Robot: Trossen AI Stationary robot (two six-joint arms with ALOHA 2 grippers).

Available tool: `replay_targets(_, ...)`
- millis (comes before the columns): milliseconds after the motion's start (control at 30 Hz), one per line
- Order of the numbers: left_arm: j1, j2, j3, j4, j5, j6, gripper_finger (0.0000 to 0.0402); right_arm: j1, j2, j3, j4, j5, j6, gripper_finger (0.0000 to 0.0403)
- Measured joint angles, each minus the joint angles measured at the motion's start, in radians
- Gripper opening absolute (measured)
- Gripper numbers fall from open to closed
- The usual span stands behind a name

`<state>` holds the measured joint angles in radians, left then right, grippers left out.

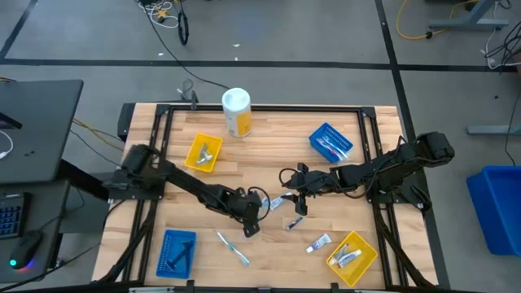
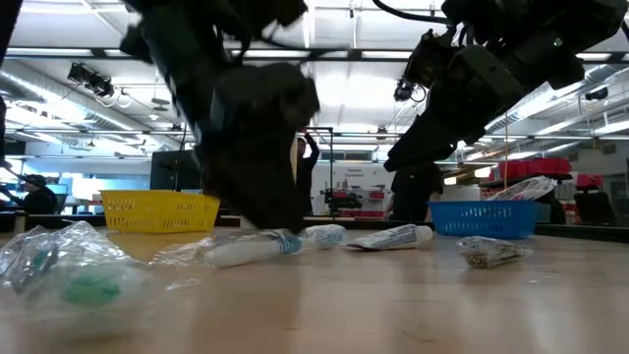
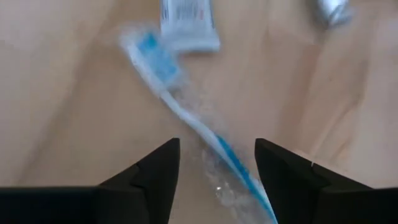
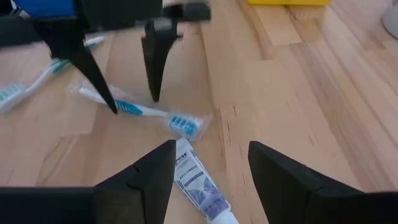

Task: Pick & Place Travel size toiletries
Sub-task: Put the blue toothbrush into the top blue bin

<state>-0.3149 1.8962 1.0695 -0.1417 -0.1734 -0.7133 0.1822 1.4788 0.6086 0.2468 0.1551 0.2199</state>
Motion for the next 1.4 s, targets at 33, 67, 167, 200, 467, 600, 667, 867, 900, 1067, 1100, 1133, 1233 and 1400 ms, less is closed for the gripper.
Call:
replay_targets(33, 0.000, 0.018, 0.001, 0.005, 0.011, -0.007, 0.0220, 0.000, 0.000, 0.000, -0.001, 0.000, 0.000, 0.0216)
replay_targets(67, 0.000, 0.022, 0.003, 0.001, 0.021, -0.014, 0.0221, 0.000, 0.000, 0.000, 0.000, 0.000, 0.000, 0.0220)
replay_targets(167, -0.001, 0.046, 0.006, 0.002, 0.016, -0.012, 0.0218, 0.000, 0.000, 0.000, 0.003, 0.000, 0.000, 0.0232)
replay_targets(200, -0.001, 0.047, 0.006, 0.001, 0.007, -0.008, 0.0213, 0.000, 0.000, 0.000, 0.004, 0.000, 0.000, 0.0235)
replay_targets(467, 0.001, 0.032, 0.001, -0.014, -0.049, 0.099, 0.0098, 0.002, 0.000, 0.000, 0.007, -0.008, -0.040, 0.0253)
replay_targets(600, 0.002, 0.032, 0.001, -0.013, -0.061, 0.169, 0.0030, 0.008, 0.000, 0.000, 0.008, -0.097, -0.120, 0.0257)
replay_targets(667, 0.002, 0.029, 0.000, -0.010, -0.070, 0.174, 0.0024, 0.008, 0.000, 0.000, 0.009, -0.146, -0.142, 0.0258)
replay_targets(867, 0.024, 0.014, -0.002, -0.005, -0.136, 0.122, 0.0036, 0.008, 0.003, 0.000, 0.008, -0.191, -0.131, 0.0257)
replay_targets(900, 0.027, 0.009, -0.002, -0.007, -0.146, 0.128, 0.0037, 0.008, 0.009, 0.000, 0.012, -0.191, -0.130, 0.0256)
replay_targets(1067, 0.040, 0.005, 0.029, 0.009, -0.138, 0.203, 0.0026, 0.008, 0.056, 0.000, 0.058, -0.142, -0.131, 0.0253)
replay_targets(1100, 0.040, 0.005, 0.040, 0.010, -0.131, 0.224, 0.0026, 0.008, 0.065, 0.000, 0.059, -0.118, -0.131, 0.0254)
replay_targets(1133, 0.041, 0.005, 0.050, 0.018, -0.124, 0.242, 0.0026, 0.008, 0.077, 0.000, 0.073, -0.096, -0.132, 0.0257)
replay_targets(1233, 0.042, 0.004, 0.069, 0.009, -0.127, 0.277, 0.0026, 0.008, 0.100, 0.000, 0.083, -0.063, -0.151, 0.0267)
replay_targets(1400, 0.042, 0.004, 0.093, 0.014, -0.143, 0.312, 0.0035, 0.008, 0.133, 0.001, 0.114, -0.096, -0.158, 0.0281)
